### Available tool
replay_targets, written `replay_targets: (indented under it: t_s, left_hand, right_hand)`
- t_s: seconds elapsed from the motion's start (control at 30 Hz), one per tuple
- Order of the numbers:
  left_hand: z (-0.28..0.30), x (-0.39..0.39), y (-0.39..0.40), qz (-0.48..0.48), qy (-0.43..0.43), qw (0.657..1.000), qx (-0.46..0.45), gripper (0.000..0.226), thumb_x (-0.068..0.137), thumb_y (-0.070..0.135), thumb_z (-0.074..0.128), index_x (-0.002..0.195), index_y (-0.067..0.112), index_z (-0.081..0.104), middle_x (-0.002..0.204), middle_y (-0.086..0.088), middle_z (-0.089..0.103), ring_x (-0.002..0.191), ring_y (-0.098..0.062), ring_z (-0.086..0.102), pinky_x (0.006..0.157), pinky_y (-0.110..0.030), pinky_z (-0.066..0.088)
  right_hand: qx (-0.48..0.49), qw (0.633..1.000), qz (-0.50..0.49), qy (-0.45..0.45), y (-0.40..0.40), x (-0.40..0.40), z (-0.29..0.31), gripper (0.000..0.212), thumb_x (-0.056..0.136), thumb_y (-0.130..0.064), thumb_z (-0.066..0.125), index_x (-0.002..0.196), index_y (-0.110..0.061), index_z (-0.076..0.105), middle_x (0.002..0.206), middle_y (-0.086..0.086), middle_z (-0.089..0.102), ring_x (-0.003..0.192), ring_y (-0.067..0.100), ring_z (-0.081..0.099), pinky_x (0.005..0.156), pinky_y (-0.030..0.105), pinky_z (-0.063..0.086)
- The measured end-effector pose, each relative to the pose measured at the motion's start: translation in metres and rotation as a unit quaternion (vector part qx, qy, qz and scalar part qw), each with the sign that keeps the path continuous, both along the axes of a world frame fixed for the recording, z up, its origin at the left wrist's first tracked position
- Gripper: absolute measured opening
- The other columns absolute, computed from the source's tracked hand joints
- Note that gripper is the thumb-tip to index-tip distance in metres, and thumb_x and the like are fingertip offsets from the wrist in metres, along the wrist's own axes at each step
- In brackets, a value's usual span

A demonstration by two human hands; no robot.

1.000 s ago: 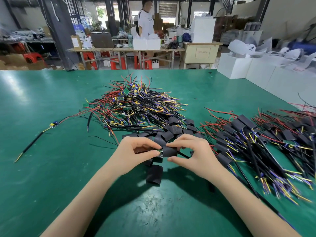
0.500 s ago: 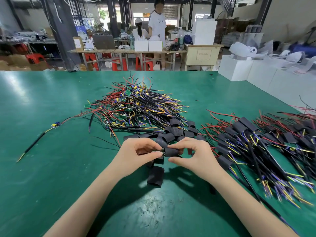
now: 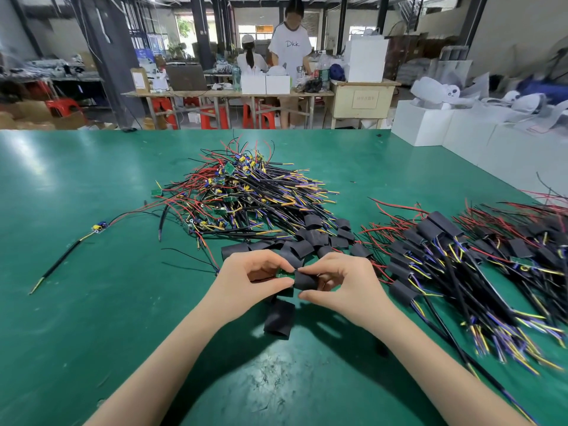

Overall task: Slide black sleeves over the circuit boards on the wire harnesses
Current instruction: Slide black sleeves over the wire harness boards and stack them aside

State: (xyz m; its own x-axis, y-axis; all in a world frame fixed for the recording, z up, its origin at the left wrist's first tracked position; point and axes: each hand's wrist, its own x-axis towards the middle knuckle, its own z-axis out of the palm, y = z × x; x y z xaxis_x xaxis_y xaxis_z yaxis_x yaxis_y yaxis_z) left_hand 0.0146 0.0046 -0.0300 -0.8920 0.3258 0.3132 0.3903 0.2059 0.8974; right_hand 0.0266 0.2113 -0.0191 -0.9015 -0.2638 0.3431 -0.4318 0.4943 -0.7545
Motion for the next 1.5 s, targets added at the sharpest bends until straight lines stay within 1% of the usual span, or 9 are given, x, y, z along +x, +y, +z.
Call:
replay_targets:
  t_s: [0.23, 0.37, 0.43, 0.6, 0.8, 0.97, 1.1, 1.27, 1.5]
  left_hand:
    - [0.001, 0.001, 0.0, -0.024, -0.003, 1.0, -0.01, 0.023, 0.078, 0.005, 0.076, 0.092, 0.024, 0.074, 0.094, 0.001, 0.075, 0.084, -0.01, 0.068, 0.081, -0.023, 0.054]
    - [0.006, 0.0, -0.007, -0.063, -0.02, 0.998, -0.019, 0.03, 0.083, 0.001, 0.072, 0.109, 0.016, 0.071, 0.11, 0.004, 0.073, 0.103, -0.011, 0.068, 0.088, -0.019, 0.05]
    - [0.007, -0.002, -0.009, -0.035, -0.031, 0.999, -0.025, 0.029, 0.083, 0.002, 0.074, 0.107, 0.017, 0.071, 0.108, 0.004, 0.074, 0.098, -0.013, 0.07, 0.086, -0.02, 0.051]
    - [0.001, -0.002, -0.004, 0.002, -0.045, 0.999, -0.014, 0.013, 0.078, 0.006, 0.078, 0.086, 0.016, 0.075, 0.079, -0.001, 0.075, 0.069, -0.008, 0.067, 0.07, -0.02, 0.053]
    - [0.002, 0.001, -0.003, -0.034, -0.023, 0.999, -0.024, 0.027, 0.078, 0.0, 0.077, 0.096, 0.02, 0.075, 0.095, 0.0, 0.076, 0.083, -0.009, 0.069, 0.079, -0.019, 0.053]
    - [0.006, -0.004, -0.01, -0.012, -0.04, 0.999, -0.007, 0.02, 0.082, 0.001, 0.073, 0.099, 0.011, 0.072, 0.093, -0.008, 0.075, 0.081, -0.016, 0.07, 0.081, -0.034, 0.058]
    - [0.002, -0.002, -0.003, -0.013, -0.079, 0.996, 0.046, 0.01, 0.08, 0.001, 0.074, 0.088, 0.007, 0.072, 0.079, -0.011, 0.074, 0.071, -0.018, 0.07, 0.069, -0.026, 0.057]
    - [-0.001, -0.002, -0.002, -0.027, -0.084, 0.995, 0.034, 0.016, 0.078, 0.004, 0.078, 0.084, 0.019, 0.075, 0.082, -0.004, 0.075, 0.073, -0.011, 0.068, 0.071, -0.019, 0.053]
    - [0.001, -0.001, -0.003, -0.044, -0.094, 0.994, 0.031, 0.017, 0.077, 0.007, 0.079, 0.082, 0.022, 0.073, 0.079, 0.002, 0.073, 0.072, -0.008, 0.066, 0.069, -0.016, 0.051]
  right_hand:
    - [0.016, 1.0, -0.02, -0.012, -0.002, 0.0, -0.002, 0.031, 0.058, -0.018, 0.09, 0.086, -0.019, 0.078, 0.069, -0.012, 0.064, 0.05, 0.0, 0.053, 0.055, 0.007, 0.036]
    - [0.004, 0.999, -0.031, -0.018, -0.001, 0.001, 0.0, 0.03, 0.058, -0.018, 0.091, 0.085, -0.019, 0.078, 0.067, -0.011, 0.064, 0.05, 0.001, 0.051, 0.056, 0.012, 0.04]
    - [-0.003, 0.999, -0.032, -0.013, -0.001, 0.001, 0.0, 0.03, 0.059, -0.017, 0.09, 0.087, -0.017, 0.079, 0.069, -0.007, 0.065, 0.051, 0.001, 0.052, 0.057, 0.015, 0.042]
    - [0.026, 0.999, -0.027, 0.003, -0.002, 0.001, 0.0, 0.03, 0.06, -0.017, 0.089, 0.088, -0.017, 0.079, 0.073, -0.006, 0.064, 0.054, 0.002, 0.054, 0.057, 0.009, 0.037]
    - [0.025, 0.999, -0.02, 0.012, -0.003, 0.002, -0.001, 0.029, 0.059, -0.014, 0.089, 0.086, -0.018, 0.079, 0.071, -0.008, 0.064, 0.053, 0.002, 0.054, 0.056, 0.008, 0.036]
    - [0.055, 0.996, -0.031, 0.07, -0.001, 0.002, 0.005, 0.028, 0.062, -0.022, 0.087, 0.088, -0.024, 0.078, 0.075, -0.005, 0.066, 0.06, 0.003, 0.054, 0.063, 0.024, 0.046]
    - [0.048, 0.995, -0.018, 0.083, -0.001, 0.004, 0.006, 0.025, 0.064, -0.022, 0.086, 0.087, -0.024, 0.078, 0.076, -0.003, 0.067, 0.061, 0.006, 0.054, 0.065, 0.03, 0.049]
    - [0.049, 0.995, -0.009, 0.081, -0.002, 0.005, 0.004, 0.025, 0.063, -0.02, 0.087, 0.087, -0.023, 0.078, 0.076, -0.003, 0.068, 0.062, 0.008, 0.057, 0.064, 0.029, 0.049]
    - [0.046, 0.994, 0.02, 0.095, -0.006, 0.005, 0.001, 0.027, 0.064, -0.016, 0.085, 0.089, -0.024, 0.079, 0.078, -0.003, 0.068, 0.063, 0.011, 0.059, 0.062, 0.031, 0.049]
